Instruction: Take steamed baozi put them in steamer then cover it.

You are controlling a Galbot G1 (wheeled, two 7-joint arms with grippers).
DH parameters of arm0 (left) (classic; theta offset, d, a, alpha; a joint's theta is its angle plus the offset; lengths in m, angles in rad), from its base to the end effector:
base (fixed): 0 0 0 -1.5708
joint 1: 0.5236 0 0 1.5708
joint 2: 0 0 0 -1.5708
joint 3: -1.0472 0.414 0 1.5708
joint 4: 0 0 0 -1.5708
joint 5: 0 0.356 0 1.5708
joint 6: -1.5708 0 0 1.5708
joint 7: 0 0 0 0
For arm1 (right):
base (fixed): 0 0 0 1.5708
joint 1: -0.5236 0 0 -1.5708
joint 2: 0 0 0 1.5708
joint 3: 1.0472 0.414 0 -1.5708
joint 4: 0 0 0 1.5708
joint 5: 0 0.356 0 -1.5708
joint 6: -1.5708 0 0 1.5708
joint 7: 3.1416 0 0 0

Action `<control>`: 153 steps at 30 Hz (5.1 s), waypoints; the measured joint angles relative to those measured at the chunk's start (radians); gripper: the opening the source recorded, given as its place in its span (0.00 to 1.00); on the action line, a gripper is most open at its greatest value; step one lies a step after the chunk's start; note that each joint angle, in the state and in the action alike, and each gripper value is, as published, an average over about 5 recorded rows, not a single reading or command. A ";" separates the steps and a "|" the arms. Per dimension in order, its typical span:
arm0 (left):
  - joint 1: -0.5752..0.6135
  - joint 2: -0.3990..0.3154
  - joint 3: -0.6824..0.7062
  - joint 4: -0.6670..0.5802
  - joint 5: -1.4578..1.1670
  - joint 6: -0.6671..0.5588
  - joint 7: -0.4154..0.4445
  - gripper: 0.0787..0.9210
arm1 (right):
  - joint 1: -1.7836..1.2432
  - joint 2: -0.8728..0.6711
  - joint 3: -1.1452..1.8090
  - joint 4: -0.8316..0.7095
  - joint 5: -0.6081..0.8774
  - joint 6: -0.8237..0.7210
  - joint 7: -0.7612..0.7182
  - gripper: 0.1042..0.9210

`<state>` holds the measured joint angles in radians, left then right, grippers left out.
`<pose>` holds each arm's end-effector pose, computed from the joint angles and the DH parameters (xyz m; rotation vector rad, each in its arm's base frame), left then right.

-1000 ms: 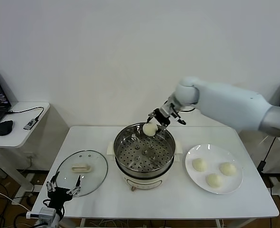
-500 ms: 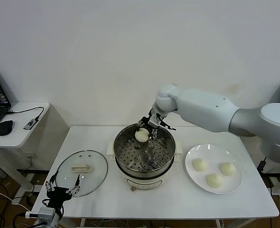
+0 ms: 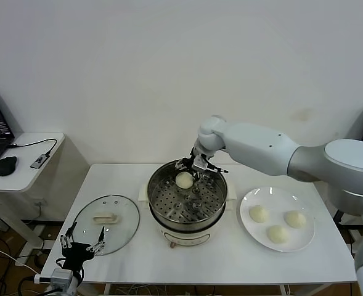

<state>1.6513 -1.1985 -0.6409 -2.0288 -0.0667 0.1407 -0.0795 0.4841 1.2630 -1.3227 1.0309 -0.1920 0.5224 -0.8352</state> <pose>0.1329 0.1281 -0.3657 0.0236 -2.8516 -0.4761 0.6542 0.0992 -0.1090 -1.9439 0.6213 -2.3098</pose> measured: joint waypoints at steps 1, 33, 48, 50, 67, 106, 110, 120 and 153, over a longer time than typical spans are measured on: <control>0.000 0.001 0.000 0.000 0.000 0.000 0.000 0.88 | 0.010 -0.006 -0.004 0.010 0.013 -0.008 -0.005 0.87; -0.038 0.043 0.019 -0.005 -0.004 0.009 0.005 0.88 | 0.194 -0.723 -0.052 0.571 0.370 -0.806 -0.164 0.88; -0.022 0.037 -0.010 -0.006 -0.003 0.010 0.005 0.88 | -0.189 -0.756 0.218 0.469 0.271 -0.855 -0.153 0.88; -0.020 0.034 -0.013 -0.007 -0.002 0.010 0.005 0.88 | -0.235 -0.743 0.253 0.444 0.260 -0.856 -0.153 0.88; -0.017 0.031 -0.024 -0.008 0.000 0.010 0.005 0.88 | -0.489 -0.612 0.441 0.265 0.174 -0.830 -0.126 0.88; -0.028 0.034 -0.019 -0.005 -0.001 0.009 0.008 0.88 | -0.367 -0.634 0.408 0.291 0.211 -0.870 -0.169 0.57; -0.032 0.039 -0.015 -0.009 -0.002 0.010 0.008 0.88 | -0.255 -0.667 0.338 0.353 0.281 -0.895 -0.170 0.57; -0.044 0.046 -0.004 -0.013 -0.005 0.012 0.009 0.88 | 0.070 -0.648 0.128 0.503 0.518 -0.997 -0.134 0.58; -0.047 0.033 -0.038 -0.010 -0.013 0.008 0.011 0.88 | 0.027 -0.057 0.051 0.315 0.811 -1.216 0.040 0.59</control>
<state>1.6047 -1.1653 -0.6792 -2.0391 -0.0794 0.1487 -0.0689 0.5116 1.2064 -1.2716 1.3454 0.6186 -0.6940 -0.7950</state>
